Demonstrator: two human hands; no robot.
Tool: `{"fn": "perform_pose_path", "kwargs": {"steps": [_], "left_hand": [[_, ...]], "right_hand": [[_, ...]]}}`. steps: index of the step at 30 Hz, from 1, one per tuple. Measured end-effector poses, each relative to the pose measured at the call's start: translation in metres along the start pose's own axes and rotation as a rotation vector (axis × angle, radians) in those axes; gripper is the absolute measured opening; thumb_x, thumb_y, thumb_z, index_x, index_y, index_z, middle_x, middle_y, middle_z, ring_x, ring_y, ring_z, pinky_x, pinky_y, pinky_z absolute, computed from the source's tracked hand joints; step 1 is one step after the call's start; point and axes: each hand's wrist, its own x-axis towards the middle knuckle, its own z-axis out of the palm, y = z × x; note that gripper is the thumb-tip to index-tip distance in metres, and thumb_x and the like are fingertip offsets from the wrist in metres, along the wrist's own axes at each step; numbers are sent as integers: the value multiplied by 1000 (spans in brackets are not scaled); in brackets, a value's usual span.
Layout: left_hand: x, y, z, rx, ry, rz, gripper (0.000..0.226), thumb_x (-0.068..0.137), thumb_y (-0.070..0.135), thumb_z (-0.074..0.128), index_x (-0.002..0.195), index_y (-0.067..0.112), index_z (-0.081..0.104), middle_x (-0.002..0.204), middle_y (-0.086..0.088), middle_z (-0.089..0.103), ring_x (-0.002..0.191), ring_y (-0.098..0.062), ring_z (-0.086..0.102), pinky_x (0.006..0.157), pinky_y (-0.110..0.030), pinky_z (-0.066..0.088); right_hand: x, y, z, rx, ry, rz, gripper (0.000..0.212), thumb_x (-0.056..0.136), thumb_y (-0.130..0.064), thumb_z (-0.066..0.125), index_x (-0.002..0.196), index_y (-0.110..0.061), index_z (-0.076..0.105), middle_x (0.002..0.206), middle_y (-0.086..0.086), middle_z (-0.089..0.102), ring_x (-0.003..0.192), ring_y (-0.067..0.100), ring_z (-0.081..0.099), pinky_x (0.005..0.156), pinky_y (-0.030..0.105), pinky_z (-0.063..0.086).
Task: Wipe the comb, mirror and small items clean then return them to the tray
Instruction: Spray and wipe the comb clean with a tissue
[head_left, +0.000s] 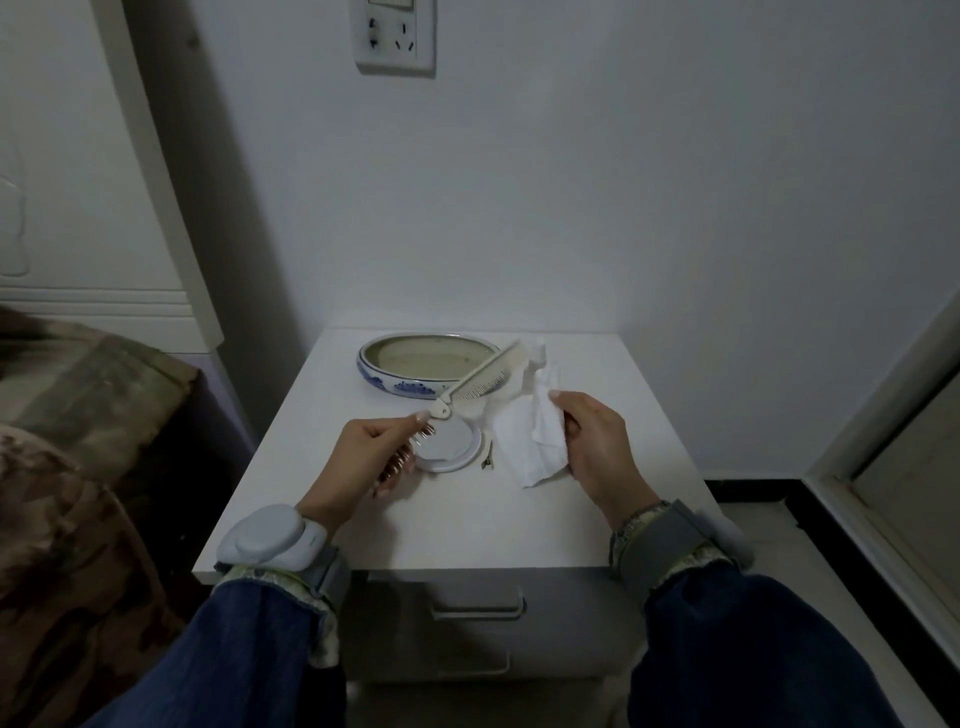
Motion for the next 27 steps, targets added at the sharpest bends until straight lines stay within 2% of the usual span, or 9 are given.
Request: {"fn": "perform_pose_path", "kwargs": {"steps": [2,4,7,10,16,20,24,27], "left_hand": [[-1,-1,0,18,-22,-20,45,82,39,60,84,-4,70,48,-6,49,34,-14,32,37,-18,26],[-1,-1,3,39,-37,-35,42,85,35,60,87,-6,70,47,-5,51,34,-13,34,36,-18,28],[-1,-1,5,54,-68,-52,30,86,32,61,83,5,74,49,-7,55,36,-14,40,37,-18,34],[-1,-1,6,79,-89,-69,26,82,35,63,71,16,77,56,-14,57,42,-18,43,40,-21,36],[-3,1,10,95,-138,-79,33,83,33,64,55,16,71,44,-7,50,32,-16,36,36,-18,28],[-4,1,6,104,-158,-82,32,75,41,65,66,12,75,55,-18,54,41,-21,41,41,-23,32],[-3,0,1,102,-153,-67,29,84,30,64,62,14,74,47,-10,52,32,-17,36,37,-20,28],[-2,1,-4,118,-159,-72,38,78,37,66,76,0,73,52,-16,53,33,-16,37,36,-21,29]], "right_hand": [[1,0,0,58,-17,13,11,87,-4,58,79,-3,65,73,4,68,69,14,64,60,22,51],[1,2,1,44,-46,0,11,88,-7,58,90,-1,67,84,8,71,78,17,67,73,28,55],[2,3,1,51,-59,-1,13,89,-8,57,93,-2,68,84,6,72,80,17,67,81,32,54],[3,3,1,68,-57,22,14,87,-8,58,94,0,67,84,9,71,79,18,66,78,30,55],[3,1,4,73,-15,78,9,85,-3,60,77,-4,64,69,5,62,67,15,60,67,26,50],[1,-1,3,13,-9,59,20,86,1,57,67,-6,61,53,-3,59,56,8,54,60,21,48],[0,-3,-1,-54,-57,78,26,85,-1,59,61,-8,66,64,6,56,65,15,52,70,29,45],[-1,-6,-3,-94,-102,104,19,86,-1,58,68,-3,66,69,9,61,68,18,57,71,28,50]]}}
